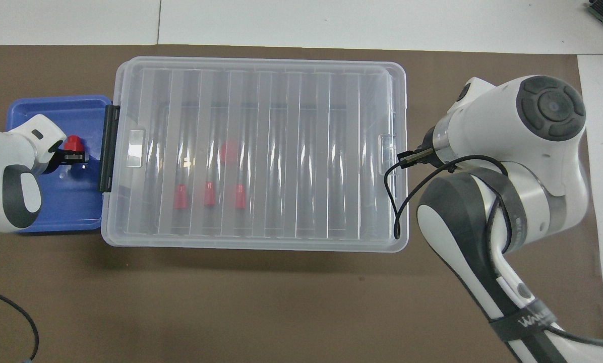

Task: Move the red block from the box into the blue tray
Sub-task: 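Slide the clear lid shut with the right gripper, then open the left gripper and withdraw both grippers from the objects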

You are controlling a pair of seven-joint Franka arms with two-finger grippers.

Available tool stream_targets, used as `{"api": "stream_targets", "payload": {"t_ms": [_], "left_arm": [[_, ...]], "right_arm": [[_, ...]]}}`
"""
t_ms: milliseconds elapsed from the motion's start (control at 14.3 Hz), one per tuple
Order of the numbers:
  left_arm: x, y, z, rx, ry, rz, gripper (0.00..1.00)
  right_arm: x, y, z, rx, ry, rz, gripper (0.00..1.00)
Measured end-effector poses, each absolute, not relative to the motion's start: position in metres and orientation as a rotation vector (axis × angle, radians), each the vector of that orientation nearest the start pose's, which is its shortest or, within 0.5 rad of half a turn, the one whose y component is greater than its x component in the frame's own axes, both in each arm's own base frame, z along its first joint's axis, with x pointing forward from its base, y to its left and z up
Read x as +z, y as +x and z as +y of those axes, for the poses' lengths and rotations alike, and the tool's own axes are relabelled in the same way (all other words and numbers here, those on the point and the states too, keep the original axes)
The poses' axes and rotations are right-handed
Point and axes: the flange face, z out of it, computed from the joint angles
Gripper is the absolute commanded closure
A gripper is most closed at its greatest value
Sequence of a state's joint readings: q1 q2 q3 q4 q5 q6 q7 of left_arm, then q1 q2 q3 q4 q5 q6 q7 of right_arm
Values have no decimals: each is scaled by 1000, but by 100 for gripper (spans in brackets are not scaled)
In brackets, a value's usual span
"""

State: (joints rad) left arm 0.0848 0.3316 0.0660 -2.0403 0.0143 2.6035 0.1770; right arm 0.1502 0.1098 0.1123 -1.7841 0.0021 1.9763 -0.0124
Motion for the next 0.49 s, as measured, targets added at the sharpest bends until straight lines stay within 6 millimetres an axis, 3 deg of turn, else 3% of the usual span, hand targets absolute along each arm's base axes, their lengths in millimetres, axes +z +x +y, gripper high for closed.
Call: {"api": "stream_targets", "payload": {"t_ms": [209, 419, 488], "left_arm": [[317, 618, 91, -312, -3061, 67, 49], [352, 622, 91, -255, -3074, 64, 49], [370, 622, 91, -222, -3081, 62, 49]], "right_arm": [[515, 577, 116, -81, -3108, -331, 100], [534, 568, 87, -56, -3126, -177, 100], [539, 565, 79, -52, -3130, -127, 51]]}}
